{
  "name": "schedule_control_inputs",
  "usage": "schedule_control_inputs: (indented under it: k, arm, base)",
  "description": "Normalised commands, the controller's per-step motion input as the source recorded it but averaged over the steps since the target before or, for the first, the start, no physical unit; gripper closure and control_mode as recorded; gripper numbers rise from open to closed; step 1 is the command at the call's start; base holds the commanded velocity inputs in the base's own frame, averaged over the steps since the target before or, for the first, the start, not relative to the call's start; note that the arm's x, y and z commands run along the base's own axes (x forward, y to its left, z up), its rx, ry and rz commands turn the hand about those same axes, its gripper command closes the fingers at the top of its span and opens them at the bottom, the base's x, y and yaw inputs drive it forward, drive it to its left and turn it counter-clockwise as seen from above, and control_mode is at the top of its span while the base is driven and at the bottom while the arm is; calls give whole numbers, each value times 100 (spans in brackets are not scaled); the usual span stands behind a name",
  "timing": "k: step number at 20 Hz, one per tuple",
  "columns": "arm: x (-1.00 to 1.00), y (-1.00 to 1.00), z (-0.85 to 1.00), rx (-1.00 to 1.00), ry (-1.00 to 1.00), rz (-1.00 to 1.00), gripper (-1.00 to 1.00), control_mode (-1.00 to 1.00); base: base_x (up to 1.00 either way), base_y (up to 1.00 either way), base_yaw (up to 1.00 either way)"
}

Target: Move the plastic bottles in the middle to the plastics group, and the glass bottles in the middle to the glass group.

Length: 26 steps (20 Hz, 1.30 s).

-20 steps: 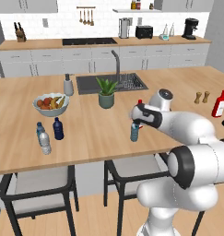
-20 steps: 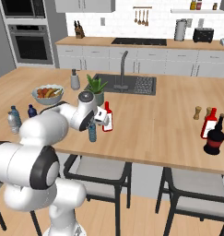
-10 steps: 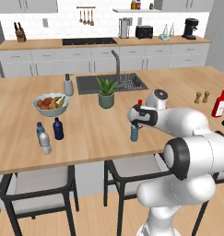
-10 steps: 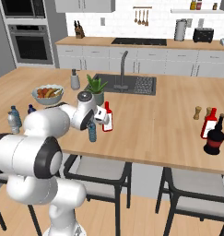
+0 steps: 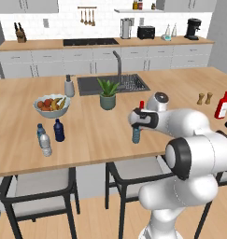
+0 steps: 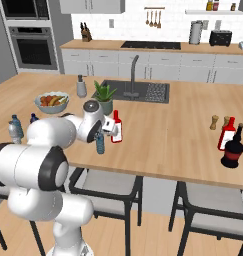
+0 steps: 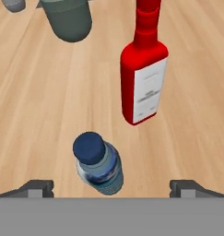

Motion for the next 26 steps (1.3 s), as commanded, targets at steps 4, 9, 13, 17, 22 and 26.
schedule_control_inputs:
  k: [4,9,13,17,22,26]
  arm:
    - [0,12,-3,0,-1,0,-100,-100]
    - [0,16,-2,0,-1,0,-100,-100]
    - [0,4,-6,0,-1,0,-100,-100]
    - [6,0,-9,0,0,0,-100,-100]
    - [17,0,-7,0,0,0,-100,-100]
    - [13,0,-5,0,0,0,-100,-100]
  base:
    - [0,0,0]
    - [0,0,0]
    - [0,0,0]
    - [0,0,0]
    - [0,0,0]
    - [0,0,0]
